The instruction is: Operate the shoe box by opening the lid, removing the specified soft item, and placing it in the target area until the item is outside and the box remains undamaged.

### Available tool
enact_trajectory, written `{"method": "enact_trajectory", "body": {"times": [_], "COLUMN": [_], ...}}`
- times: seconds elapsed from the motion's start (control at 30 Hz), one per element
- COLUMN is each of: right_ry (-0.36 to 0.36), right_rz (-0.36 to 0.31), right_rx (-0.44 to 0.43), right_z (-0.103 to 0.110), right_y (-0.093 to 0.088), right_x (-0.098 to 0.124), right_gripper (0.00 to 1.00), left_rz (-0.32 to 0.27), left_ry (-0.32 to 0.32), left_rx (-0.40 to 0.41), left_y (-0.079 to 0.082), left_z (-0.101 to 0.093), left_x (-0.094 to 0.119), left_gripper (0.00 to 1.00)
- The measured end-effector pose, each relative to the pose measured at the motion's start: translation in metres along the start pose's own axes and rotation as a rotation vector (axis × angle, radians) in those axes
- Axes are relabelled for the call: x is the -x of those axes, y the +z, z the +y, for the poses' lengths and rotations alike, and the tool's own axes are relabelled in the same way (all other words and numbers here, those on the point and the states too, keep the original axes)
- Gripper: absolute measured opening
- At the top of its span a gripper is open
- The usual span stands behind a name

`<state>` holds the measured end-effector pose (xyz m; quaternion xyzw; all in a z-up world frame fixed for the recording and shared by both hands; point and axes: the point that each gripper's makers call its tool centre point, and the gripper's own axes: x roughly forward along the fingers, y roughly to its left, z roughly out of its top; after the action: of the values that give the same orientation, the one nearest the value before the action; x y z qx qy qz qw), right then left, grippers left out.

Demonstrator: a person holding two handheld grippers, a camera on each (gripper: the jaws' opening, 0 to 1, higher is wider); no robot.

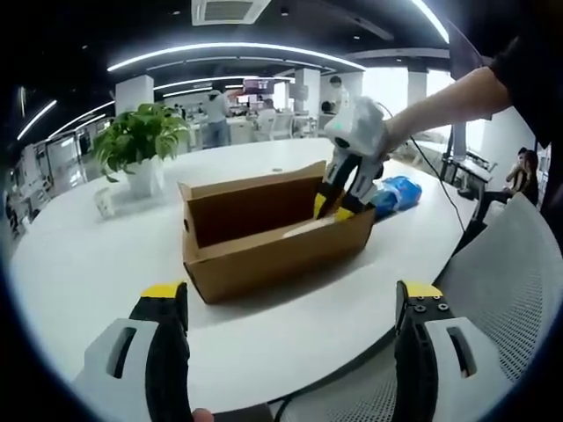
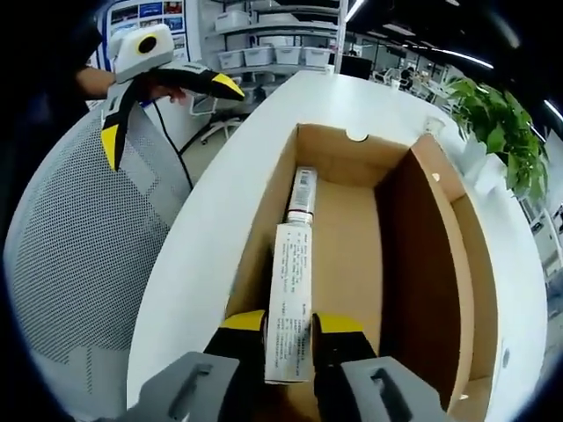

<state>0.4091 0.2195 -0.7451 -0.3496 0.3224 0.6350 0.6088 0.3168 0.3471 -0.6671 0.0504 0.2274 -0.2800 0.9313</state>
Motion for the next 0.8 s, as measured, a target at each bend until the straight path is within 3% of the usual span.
{"method": "enact_trajectory", "body": {"times": [0.8], "right_ry": [-0.049], "right_rz": [-0.021], "right_rx": [0.052], "right_z": [-0.009], "right_y": [0.0], "right_x": [0.019], "right_gripper": [0.13], "left_rz": [-0.01], "left_ry": [0.006], "left_rx": [-0.005], "left_y": [0.002], "left_z": [0.001], "left_x": [0.001], "left_gripper": [0.97]}}
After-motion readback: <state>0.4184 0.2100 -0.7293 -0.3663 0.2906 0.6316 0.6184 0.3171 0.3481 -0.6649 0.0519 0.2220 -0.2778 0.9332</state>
